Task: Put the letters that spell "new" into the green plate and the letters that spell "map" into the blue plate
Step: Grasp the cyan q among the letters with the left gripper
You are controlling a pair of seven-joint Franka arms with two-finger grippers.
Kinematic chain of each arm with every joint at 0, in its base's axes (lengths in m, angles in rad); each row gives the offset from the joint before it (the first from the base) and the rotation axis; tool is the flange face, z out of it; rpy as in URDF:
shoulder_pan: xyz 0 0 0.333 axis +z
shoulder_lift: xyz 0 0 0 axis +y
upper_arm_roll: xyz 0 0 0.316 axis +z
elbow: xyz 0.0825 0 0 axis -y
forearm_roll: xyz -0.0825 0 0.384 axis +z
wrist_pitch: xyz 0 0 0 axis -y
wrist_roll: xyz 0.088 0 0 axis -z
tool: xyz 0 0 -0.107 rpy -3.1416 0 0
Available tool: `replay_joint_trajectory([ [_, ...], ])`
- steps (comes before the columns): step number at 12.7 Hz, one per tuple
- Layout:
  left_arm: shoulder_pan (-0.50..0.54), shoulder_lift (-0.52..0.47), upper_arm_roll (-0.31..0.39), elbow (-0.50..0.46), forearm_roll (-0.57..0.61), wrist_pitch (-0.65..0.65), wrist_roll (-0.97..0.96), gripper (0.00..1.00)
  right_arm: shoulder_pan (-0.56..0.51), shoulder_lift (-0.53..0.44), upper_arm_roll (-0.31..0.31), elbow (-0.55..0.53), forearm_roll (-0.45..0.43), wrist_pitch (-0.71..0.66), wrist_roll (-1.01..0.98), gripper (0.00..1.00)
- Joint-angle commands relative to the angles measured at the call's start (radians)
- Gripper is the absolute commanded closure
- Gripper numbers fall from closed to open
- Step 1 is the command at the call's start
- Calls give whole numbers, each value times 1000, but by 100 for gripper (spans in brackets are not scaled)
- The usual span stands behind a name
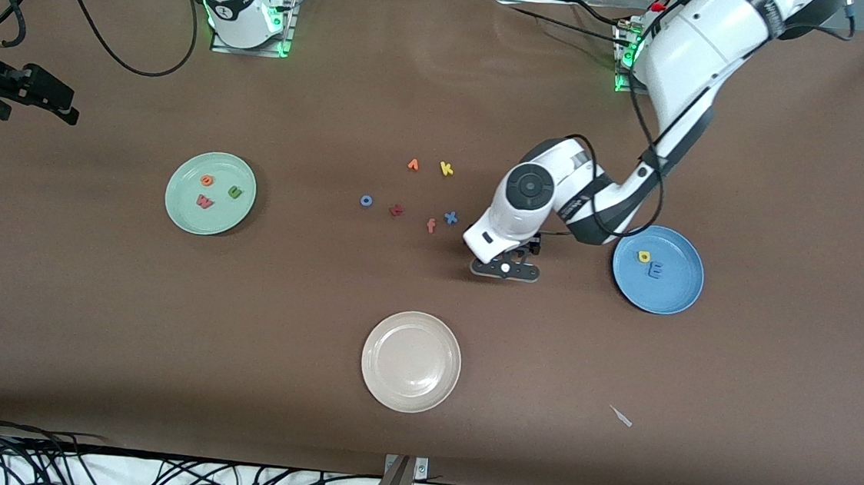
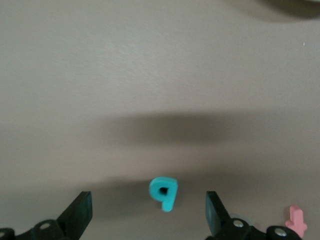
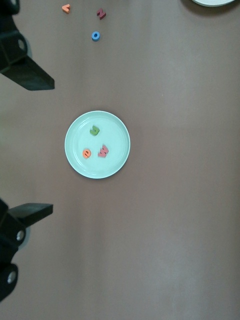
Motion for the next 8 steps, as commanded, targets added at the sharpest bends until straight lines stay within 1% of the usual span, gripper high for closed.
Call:
replay_joint_trajectory([
  [1,-16,50,21,53,11,-8,-1,0,-7,-13,4,-5,15,-9,32,0],
  [5,-16,73,21,53,10,-8,7,11,-7,-13,6,0,15,-22,35,0],
  [8,-16,67,21,56,11,-8,-4,18,-5,-15,18,1,15,-39,34,0],
])
